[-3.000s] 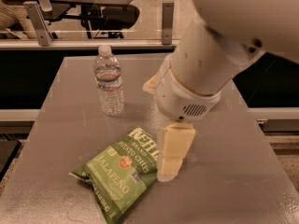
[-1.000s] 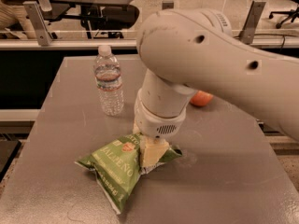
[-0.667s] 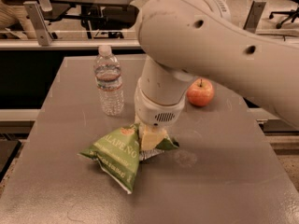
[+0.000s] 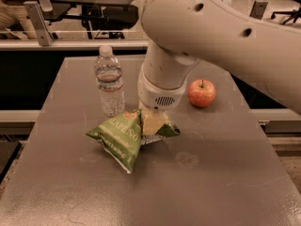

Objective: Move green jalapeno chip bag near water bottle

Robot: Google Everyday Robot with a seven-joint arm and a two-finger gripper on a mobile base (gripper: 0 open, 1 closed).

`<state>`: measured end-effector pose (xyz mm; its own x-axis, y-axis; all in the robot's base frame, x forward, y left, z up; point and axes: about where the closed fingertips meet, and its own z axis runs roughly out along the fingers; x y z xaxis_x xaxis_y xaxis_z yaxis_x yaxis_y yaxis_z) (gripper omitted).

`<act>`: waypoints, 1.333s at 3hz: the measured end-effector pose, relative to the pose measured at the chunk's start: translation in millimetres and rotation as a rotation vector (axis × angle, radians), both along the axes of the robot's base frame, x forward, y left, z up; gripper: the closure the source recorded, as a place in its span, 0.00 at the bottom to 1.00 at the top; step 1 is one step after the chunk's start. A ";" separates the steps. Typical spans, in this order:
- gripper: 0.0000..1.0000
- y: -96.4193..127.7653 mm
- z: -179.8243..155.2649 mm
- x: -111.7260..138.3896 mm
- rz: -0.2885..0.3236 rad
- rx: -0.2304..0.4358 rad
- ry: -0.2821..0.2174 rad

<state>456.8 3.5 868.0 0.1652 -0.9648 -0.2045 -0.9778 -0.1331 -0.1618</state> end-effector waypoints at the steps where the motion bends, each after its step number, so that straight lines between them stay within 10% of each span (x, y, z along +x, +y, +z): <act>1: 0.83 -5.0 0.9 13.8 -0.017 0.003 -0.020; 4: 0.13 -6.7 -6.4 39.9 -0.038 0.035 -0.042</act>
Offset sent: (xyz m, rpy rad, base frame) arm 0.0463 -0.0088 -0.0038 0.0291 -0.0396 -0.0463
